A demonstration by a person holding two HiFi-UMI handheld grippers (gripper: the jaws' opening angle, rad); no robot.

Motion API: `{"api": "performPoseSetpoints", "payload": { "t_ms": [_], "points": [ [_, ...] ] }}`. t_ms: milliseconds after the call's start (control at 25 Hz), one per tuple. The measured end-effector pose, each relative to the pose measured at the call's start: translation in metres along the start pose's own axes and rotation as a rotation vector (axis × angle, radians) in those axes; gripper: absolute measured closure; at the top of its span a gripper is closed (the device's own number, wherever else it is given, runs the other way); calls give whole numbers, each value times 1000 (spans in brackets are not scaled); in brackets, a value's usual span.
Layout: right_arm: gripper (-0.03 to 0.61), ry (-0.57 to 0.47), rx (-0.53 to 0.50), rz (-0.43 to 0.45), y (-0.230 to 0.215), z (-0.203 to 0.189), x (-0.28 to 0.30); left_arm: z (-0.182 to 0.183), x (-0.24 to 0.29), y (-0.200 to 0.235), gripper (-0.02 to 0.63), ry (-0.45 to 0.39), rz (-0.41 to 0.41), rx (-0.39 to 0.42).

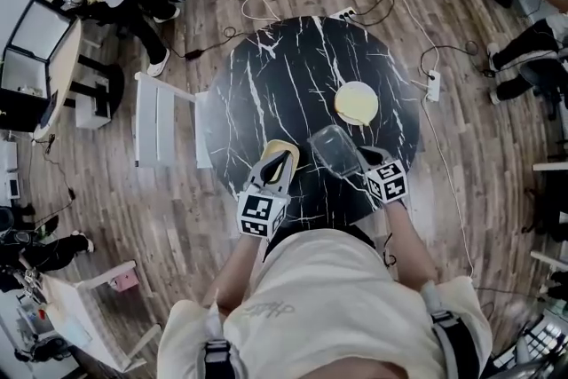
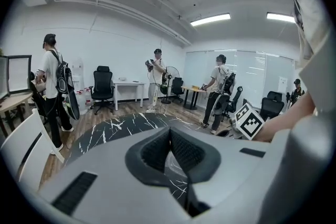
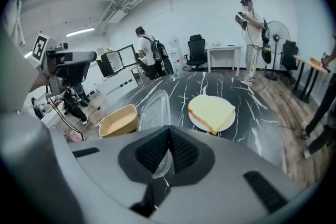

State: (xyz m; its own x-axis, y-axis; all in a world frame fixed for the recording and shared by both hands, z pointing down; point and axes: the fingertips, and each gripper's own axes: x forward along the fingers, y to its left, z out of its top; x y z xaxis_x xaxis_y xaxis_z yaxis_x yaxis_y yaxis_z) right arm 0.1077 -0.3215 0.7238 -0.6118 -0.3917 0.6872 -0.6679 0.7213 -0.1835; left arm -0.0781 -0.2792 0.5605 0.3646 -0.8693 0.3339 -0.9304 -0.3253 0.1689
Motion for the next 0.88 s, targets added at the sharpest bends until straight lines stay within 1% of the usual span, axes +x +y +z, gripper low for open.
{"api": "performPoseSetpoints", "payload": {
  "t_ms": [200, 400, 560, 880],
  "points": [
    [571, -58, -37, -15, 1, 25, -34, 15, -1, -3, 597, -40, 5, 11],
    [569, -148, -68, -47, -1, 56, -70, 27, -2, -7, 597, -77, 3, 24],
    [570, -218, -106, -61, 1, 86, -100, 41, -4, -4, 597, -104, 13, 39],
    [569, -320, -187, -84, 11, 129, -150, 75, -18, -3, 597, -169, 28, 68]
  ]
}}
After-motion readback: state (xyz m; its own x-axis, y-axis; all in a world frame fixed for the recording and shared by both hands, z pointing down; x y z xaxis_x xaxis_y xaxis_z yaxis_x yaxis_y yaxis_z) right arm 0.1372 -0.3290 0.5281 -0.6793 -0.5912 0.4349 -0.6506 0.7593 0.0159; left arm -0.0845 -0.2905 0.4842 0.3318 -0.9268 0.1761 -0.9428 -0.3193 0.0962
